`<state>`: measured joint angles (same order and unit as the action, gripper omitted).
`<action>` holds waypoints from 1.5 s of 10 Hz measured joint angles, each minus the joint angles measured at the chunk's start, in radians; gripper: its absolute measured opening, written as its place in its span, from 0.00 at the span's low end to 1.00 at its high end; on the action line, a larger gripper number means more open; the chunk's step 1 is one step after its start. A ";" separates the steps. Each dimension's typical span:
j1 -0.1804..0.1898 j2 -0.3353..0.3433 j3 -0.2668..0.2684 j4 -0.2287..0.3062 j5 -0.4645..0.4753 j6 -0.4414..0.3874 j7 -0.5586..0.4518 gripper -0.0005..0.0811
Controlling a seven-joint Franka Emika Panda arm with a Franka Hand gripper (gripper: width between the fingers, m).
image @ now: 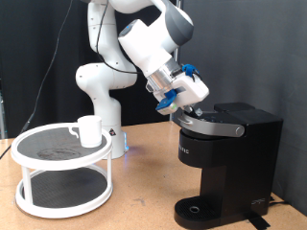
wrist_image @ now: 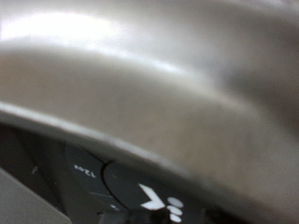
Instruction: Make a cup of coffee with the keurig machine
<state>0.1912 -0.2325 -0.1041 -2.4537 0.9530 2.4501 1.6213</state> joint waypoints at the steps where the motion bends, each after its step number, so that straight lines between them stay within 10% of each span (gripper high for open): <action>1: 0.000 -0.003 0.000 -0.003 0.001 0.000 -0.003 0.01; 10: 0.018 -0.019 0.018 -0.007 0.116 -0.026 0.036 0.01; 15: -0.005 -0.050 0.002 0.056 -0.057 -0.264 0.211 0.01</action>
<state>0.1864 -0.2823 -0.1021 -2.3972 0.8962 2.1857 1.8324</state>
